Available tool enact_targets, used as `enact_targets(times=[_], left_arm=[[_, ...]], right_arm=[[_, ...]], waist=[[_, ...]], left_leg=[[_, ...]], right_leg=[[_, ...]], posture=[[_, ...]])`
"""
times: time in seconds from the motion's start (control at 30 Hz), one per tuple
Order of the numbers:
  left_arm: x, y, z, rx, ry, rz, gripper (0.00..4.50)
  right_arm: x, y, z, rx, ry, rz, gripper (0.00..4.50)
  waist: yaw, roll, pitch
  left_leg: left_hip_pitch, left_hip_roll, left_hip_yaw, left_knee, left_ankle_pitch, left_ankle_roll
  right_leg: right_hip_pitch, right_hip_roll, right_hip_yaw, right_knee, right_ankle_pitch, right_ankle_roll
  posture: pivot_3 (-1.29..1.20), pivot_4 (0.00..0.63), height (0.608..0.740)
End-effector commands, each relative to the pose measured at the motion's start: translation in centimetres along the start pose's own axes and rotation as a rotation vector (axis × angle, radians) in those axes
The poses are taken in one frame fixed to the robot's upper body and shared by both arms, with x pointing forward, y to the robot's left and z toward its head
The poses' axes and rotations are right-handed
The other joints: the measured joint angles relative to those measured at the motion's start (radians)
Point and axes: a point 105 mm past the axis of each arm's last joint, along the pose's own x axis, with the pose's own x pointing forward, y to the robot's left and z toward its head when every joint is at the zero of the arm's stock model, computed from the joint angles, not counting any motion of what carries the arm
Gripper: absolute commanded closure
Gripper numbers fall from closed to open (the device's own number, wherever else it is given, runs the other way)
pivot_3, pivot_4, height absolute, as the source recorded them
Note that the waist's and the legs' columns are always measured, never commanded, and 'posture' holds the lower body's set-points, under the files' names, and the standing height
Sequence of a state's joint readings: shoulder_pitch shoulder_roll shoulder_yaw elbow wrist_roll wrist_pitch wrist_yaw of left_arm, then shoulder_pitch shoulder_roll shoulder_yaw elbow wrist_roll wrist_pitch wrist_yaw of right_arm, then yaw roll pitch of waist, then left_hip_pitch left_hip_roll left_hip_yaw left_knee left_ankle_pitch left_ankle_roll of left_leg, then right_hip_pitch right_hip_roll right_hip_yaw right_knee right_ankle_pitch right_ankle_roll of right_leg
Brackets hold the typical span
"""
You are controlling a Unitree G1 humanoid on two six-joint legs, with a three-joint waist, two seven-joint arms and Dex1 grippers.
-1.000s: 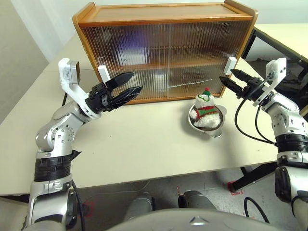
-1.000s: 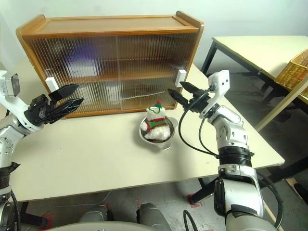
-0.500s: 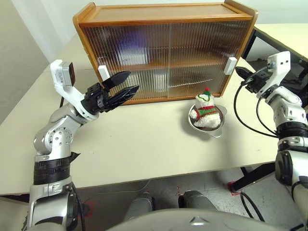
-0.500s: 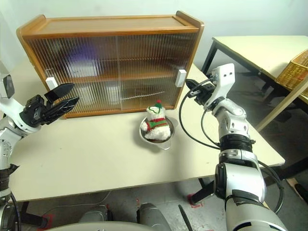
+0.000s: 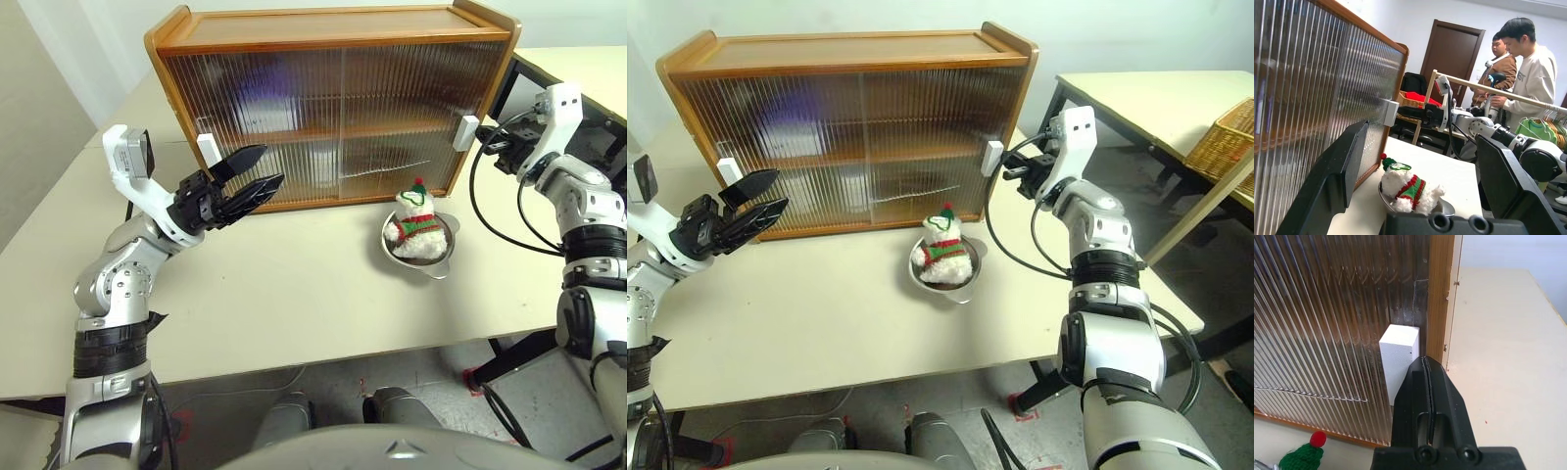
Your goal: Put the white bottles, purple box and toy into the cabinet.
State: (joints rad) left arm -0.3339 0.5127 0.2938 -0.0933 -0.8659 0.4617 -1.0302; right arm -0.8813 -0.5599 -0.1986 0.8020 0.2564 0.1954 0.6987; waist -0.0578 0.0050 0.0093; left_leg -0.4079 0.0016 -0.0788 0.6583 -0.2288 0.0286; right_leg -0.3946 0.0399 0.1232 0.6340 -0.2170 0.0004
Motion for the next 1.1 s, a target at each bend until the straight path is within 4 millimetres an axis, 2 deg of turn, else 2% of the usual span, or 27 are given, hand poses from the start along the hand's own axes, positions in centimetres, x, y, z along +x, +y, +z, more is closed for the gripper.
enact_targets(times=[0.03, 0.87, 1.1], left_arm=[[0.0, -0.2, -0.2, 0.011, 0.006, -0.006, 0.0], [-0.4, -0.5, 0.1, 0.031, 0.003, 0.024, 0.0], [-0.6, -0.6, 0.2, 0.037, 0.0, 0.038, 0.0]], right_arm=[[0.9, 1.3, 0.6, -0.007, 0.011, 0.036, 4.45], [4.5, 10.4, 0.3, 0.108, 0.059, 0.308, 4.45], [4.9, 12.2, 0.4, 0.134, 0.056, 0.378, 4.45]], waist=[[-0.001, 0.0, 0.0], [0.009, 0.0, 0.0], [0.016, 0.0, 0.0]], left_leg=[[0.0, 0.0, 0.0, 0.0, 0.0, 0.0], [0.0, 0.001, 0.0, -0.001, 0.0, 0.0], [0.0, 0.001, 0.0, -0.002, 0.0, -0.001]], right_leg=[[0.0, 0.0, 0.0, 0.0, 0.0, 0.0], [-0.003, 0.002, 0.0, 0.001, -0.001, -0.002], [-0.005, 0.002, 0.0, 0.002, -0.002, -0.003]], posture=[[-0.04, 0.0, 0.74], [0.01, 0.0, 0.74], [0.02, 0.0, 0.74]])
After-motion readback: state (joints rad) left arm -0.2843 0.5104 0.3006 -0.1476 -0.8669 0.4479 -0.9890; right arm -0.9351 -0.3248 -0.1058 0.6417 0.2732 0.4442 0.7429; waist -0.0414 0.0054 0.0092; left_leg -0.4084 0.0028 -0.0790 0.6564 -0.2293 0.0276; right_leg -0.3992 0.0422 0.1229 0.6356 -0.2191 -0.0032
